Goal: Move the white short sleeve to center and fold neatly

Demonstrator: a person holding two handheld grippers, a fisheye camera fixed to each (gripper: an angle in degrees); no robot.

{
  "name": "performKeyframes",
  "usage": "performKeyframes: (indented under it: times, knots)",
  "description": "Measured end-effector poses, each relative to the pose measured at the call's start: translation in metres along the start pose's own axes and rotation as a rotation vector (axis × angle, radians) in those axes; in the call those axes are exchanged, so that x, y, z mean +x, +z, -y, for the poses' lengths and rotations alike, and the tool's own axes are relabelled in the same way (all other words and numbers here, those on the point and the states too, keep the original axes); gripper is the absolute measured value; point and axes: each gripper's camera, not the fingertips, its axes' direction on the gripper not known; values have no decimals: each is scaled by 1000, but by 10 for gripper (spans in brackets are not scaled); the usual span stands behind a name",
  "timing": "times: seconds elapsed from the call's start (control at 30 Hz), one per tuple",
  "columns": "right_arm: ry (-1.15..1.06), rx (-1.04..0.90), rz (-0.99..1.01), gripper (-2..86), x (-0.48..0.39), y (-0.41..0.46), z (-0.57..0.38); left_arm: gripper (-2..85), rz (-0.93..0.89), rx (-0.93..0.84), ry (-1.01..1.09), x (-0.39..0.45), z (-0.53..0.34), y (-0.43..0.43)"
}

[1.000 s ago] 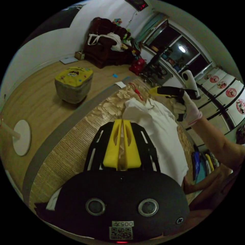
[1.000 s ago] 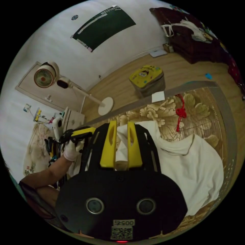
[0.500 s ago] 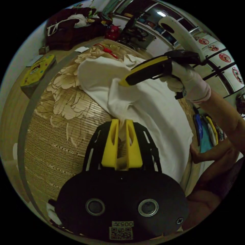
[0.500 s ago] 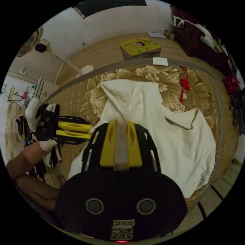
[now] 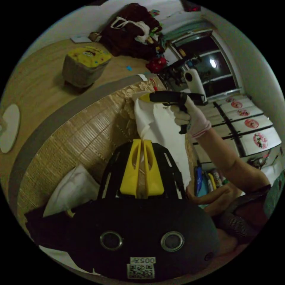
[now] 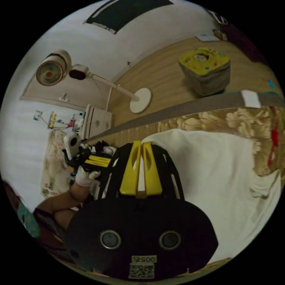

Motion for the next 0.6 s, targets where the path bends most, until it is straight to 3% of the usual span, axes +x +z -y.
performKeyframes:
  times: [0.13, 0.27, 0.6]
  knots:
    - [47, -54, -47, -9, 3, 34, 18, 6, -93, -30, -84, -16, -3, -4]
    - [48, -59, -55, -9, -1, 42, 25, 3, -67, -57, -66, -8, 4, -7]
    - [-66, -49, -73, -9, -10, -26, 19, 2, -66, -87, 119, 59, 33, -4]
